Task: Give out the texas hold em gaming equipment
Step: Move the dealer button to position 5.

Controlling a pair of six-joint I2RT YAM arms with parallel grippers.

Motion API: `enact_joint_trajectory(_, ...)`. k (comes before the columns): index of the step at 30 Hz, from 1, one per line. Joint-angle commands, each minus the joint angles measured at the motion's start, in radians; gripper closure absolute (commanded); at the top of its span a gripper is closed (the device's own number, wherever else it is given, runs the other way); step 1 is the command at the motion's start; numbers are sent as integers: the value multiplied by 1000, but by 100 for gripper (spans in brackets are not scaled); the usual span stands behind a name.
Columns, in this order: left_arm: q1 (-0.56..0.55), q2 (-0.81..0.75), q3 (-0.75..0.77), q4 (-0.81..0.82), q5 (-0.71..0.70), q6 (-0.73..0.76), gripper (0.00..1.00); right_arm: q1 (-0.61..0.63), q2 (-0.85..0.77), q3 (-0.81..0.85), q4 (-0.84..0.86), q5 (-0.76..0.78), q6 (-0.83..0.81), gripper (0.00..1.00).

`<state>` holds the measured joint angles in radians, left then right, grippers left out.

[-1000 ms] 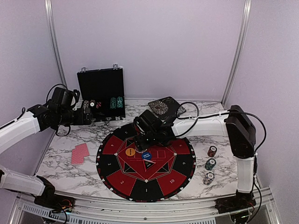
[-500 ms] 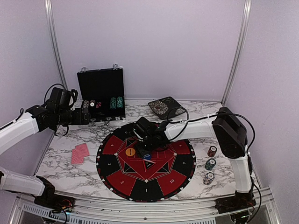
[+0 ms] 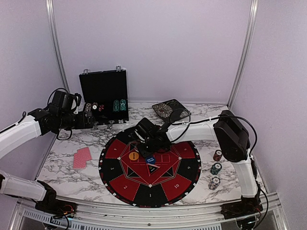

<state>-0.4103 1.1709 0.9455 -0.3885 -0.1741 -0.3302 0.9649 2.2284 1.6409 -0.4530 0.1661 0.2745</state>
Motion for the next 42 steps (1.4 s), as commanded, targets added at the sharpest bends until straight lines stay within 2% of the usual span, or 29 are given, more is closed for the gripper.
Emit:
enact_joint_trajectory(1, 8, 14, -10, 30, 26, -7, 1, -12, 62, 70, -3, -11, -41, 58)
enact_joint_trajectory(13, 9, 24, -11, 31, 25, -4, 1, 0, 125, 160, -20, -63, -86, 58)
enact_joint_trajectory(24, 11, 24, -11, 27, 25, -3, 1, 6, 83, 147, -32, -115, -63, 58)
enact_joint_trajectory(34, 11, 26, -11, 22, 32, -6, 1, 2, 9, 82, -51, -69, -23, 55)
enact_joint_trajectory(42, 11, 29, -10, 20, 33, -8, 1, 11, -75, -49, -56, -60, 18, 51)
